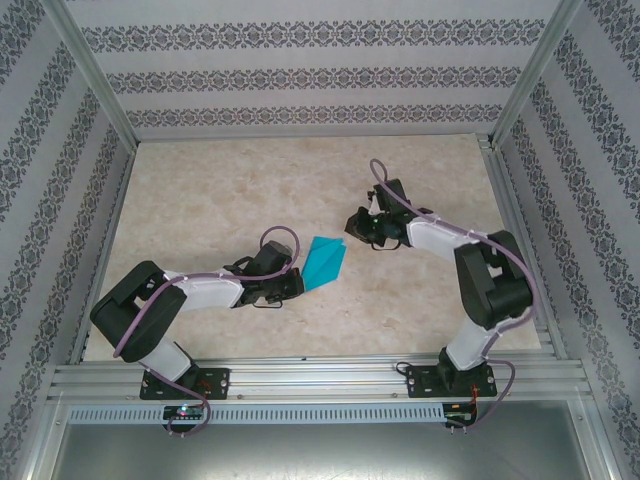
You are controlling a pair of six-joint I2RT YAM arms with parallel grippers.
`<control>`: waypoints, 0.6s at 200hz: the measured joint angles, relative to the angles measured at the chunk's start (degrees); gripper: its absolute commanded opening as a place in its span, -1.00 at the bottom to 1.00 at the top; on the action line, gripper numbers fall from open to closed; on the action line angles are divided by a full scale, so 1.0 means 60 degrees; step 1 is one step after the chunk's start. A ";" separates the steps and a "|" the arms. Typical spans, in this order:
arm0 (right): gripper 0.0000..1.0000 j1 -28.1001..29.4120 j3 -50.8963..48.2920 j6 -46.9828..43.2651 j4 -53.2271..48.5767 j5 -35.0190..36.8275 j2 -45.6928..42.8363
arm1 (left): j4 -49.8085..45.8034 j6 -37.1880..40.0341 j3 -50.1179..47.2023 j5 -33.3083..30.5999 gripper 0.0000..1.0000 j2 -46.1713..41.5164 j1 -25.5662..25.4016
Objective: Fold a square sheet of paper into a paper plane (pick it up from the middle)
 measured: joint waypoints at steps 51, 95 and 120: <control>-0.82 0.1523 -0.0783 0.0834 0.1770 -0.0707 0.0331 | -0.0124 0.0004 0.0069 0.0000 -1.00 0.0022 0.0000; -0.84 0.1683 -0.0856 0.1217 0.2364 -0.0933 0.1508 | -0.0127 0.0011 0.0073 0.0004 -1.00 0.0018 0.0000; -0.87 0.1617 -0.0860 0.1209 0.2342 -0.0976 0.1887 | -0.0262 0.0073 0.0076 0.0058 -0.92 -0.0066 0.0000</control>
